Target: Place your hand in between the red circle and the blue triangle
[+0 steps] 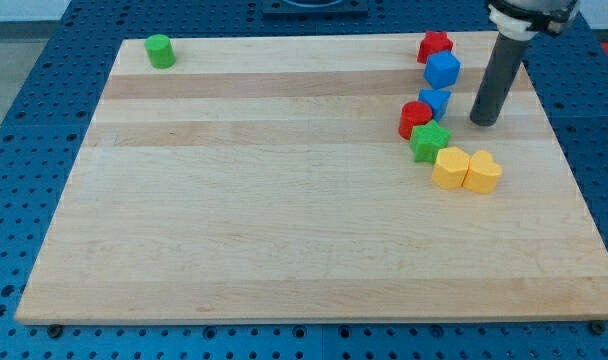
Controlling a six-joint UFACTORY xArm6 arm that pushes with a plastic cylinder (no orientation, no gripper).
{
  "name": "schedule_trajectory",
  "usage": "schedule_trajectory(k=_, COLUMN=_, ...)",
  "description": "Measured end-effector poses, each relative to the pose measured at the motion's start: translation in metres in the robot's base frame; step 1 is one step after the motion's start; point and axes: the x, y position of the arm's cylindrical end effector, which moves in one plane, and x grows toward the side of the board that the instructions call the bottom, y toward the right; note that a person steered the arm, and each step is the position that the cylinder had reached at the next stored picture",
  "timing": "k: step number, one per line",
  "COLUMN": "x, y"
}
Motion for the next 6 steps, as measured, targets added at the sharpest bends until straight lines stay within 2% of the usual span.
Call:
schedule_trajectory(k=3, x=-0.006, y=-0.054)
schedule_trajectory(k=6, x=-0.039, y=-0.093)
